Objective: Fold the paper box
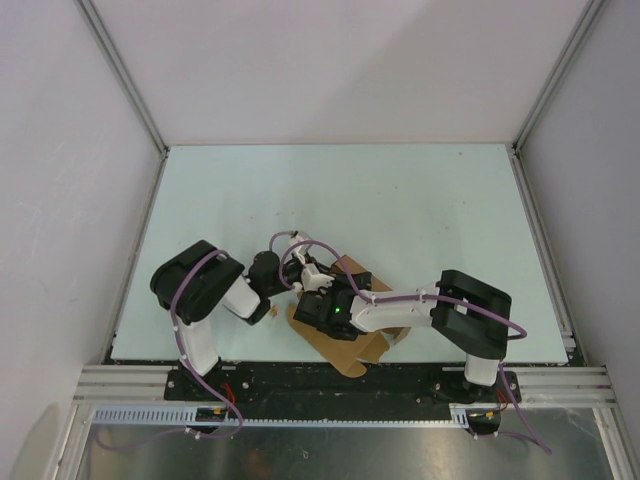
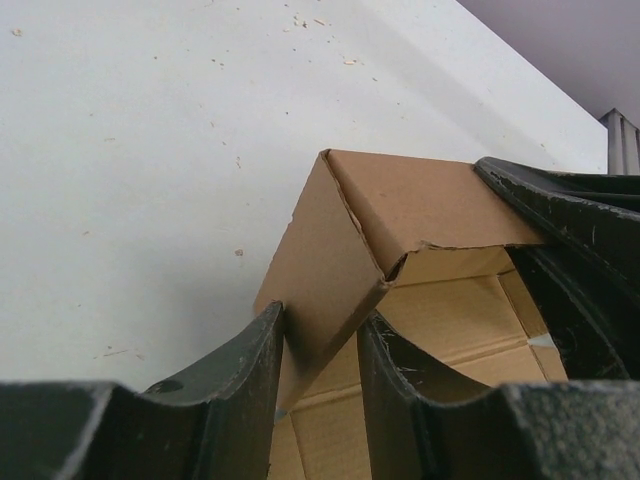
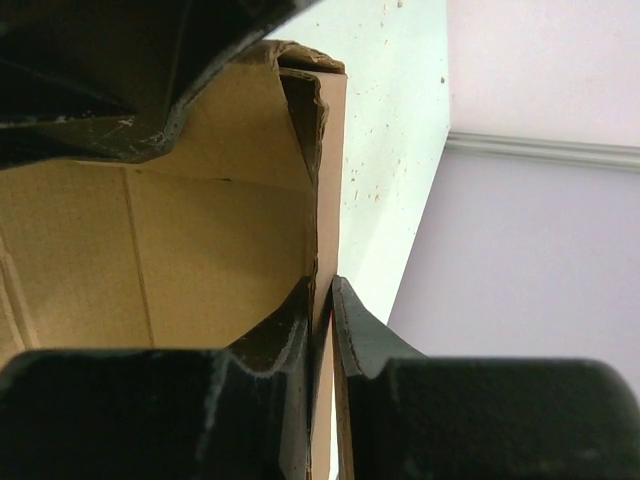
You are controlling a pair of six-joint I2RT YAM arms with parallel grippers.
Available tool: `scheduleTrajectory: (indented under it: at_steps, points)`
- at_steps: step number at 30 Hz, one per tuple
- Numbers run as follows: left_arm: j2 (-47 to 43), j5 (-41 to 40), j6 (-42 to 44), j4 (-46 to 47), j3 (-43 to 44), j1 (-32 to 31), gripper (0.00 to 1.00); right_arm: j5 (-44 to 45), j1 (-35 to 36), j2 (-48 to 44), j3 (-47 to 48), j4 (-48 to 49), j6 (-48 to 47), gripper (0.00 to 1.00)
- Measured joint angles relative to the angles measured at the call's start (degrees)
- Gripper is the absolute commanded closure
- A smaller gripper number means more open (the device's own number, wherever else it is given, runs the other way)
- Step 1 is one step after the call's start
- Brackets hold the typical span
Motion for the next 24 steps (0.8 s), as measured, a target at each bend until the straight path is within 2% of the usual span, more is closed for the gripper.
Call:
scheduleTrajectory:
  at_steps: [9, 24]
  points:
    - [0.76, -2.34, 0.28, 0.07, -0.04, -1.11, 0.56, -0.46, 0.00, -0.20, 0.00, -0.02, -0.04, 0.85]
    - [1.53, -10.36, 2.05, 0.07, -0.22, -4.87, 0.63, -1.66, 0.07, -0.76, 0.15, -0.50, 0.02, 0.85]
